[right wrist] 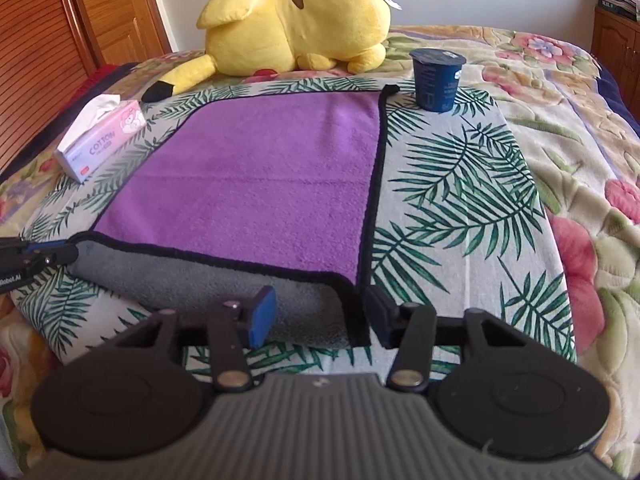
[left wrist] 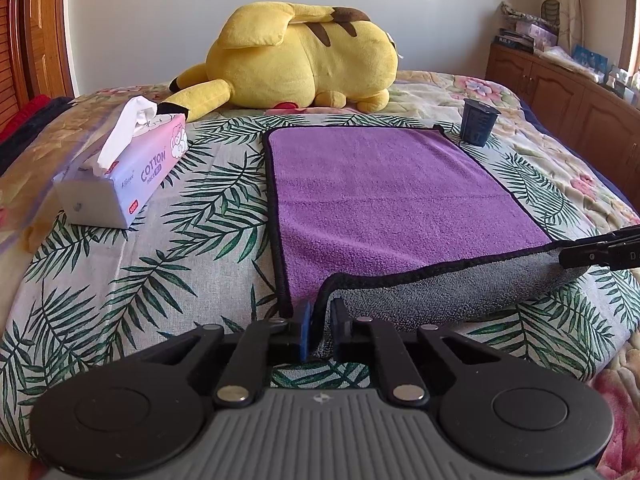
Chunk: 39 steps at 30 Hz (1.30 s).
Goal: Fold towel
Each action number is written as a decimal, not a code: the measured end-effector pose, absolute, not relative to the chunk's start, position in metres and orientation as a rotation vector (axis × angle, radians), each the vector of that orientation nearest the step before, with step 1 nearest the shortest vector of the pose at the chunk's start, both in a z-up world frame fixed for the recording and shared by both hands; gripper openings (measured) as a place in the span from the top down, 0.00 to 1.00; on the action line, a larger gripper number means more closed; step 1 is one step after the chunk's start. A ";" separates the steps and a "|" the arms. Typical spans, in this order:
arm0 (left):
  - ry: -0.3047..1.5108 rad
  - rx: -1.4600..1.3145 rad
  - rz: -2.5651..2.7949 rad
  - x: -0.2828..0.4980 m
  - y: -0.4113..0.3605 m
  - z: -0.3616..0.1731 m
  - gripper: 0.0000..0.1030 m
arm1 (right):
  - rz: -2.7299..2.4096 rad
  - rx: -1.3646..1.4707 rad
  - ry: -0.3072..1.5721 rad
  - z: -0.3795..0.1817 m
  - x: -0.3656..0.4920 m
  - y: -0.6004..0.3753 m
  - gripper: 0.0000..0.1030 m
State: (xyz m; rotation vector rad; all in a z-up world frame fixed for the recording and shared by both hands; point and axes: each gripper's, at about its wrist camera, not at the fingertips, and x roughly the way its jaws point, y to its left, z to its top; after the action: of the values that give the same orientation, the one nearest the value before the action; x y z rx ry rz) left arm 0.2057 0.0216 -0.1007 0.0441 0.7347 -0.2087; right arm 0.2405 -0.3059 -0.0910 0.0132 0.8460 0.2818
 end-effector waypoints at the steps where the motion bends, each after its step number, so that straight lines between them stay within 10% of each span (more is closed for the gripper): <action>1: 0.735 0.045 -0.209 0.206 0.022 -0.101 1.00 | 0.280 0.010 0.846 -0.091 0.240 -0.306 0.61; 11: 0.731 0.040 -0.211 0.205 0.022 -0.101 1.00 | 0.270 -0.029 0.847 -0.092 0.241 -0.307 0.91; 39: 0.639 -0.012 -0.225 0.200 0.024 -0.073 1.00 | 0.300 0.006 0.703 -0.070 0.237 -0.307 0.95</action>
State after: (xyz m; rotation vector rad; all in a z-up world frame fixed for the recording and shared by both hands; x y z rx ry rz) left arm 0.1997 0.0243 -0.0730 -0.0120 0.6395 -0.2247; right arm 0.2366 -0.3075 -0.0697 0.0063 0.7032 0.3001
